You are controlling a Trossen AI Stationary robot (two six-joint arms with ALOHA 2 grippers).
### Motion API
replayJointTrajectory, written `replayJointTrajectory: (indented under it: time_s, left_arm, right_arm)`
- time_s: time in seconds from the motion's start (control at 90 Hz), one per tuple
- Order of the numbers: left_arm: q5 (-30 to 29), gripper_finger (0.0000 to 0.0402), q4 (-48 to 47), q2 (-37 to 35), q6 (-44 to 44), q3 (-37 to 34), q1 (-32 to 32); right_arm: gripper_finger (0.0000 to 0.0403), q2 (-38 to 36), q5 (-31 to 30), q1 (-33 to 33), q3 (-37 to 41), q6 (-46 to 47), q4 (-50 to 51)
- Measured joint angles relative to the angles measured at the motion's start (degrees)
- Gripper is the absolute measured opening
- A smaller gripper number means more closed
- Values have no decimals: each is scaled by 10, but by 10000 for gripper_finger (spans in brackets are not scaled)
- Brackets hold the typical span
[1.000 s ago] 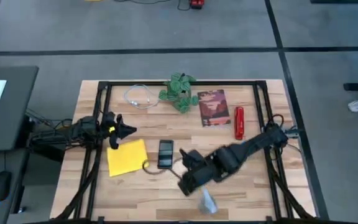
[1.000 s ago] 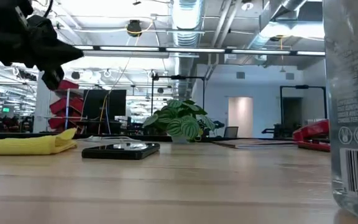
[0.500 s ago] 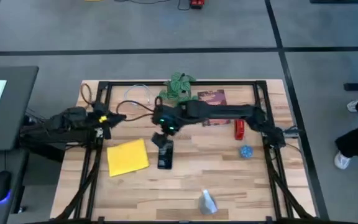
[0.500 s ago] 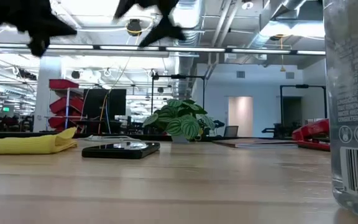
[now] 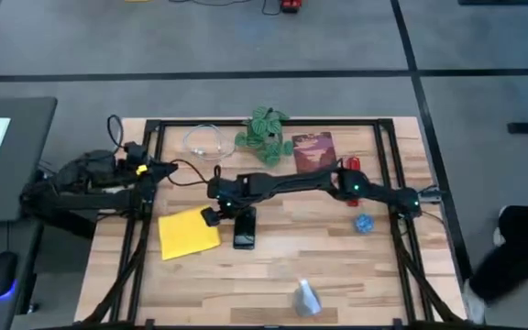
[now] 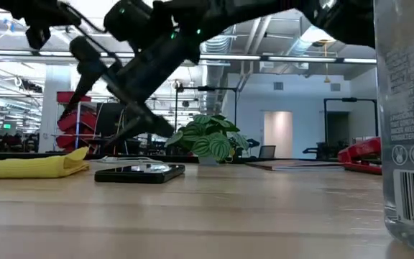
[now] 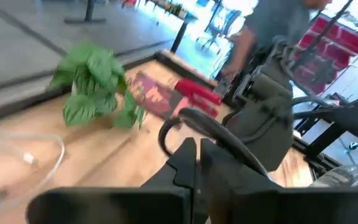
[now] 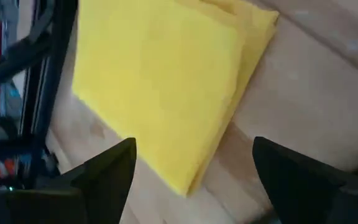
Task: Apply microfiber cloth
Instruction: Move the yellow microfiber cloth to the right center
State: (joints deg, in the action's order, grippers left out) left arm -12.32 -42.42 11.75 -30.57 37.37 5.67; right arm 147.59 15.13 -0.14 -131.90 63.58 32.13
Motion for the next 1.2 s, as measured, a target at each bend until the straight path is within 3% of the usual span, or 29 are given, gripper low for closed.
replayJointTrajectory:
  time_s: [0.3, 0.611, 0.778, 0.9, 1.122, 1.2]
  left_arm:
    - [10, 0, -161, 33, -85, -1, 0]
    - [13, 0, -160, 49, -94, -1, 0]
    - [14, 0, -160, 49, -94, -1, 0]
    - [13, 0, -160, 48, -94, -1, 0]
    - [13, 0, -160, 48, -94, -1, 0]
    - [13, 0, -160, 48, -94, -1, 0]
  right_arm:
    - [288, 29, -7, -4, 0, 56, -30]
    - [281, 68, -15, -1, -3, 106, -73]
    - [269, 77, -50, 11, -4, 114, -66]
    - [212, 77, -78, 15, -3, 114, -58]
    - [29, 77, -102, 16, -2, 105, -55]
    - [10, 77, -117, 17, -2, 93, -56]
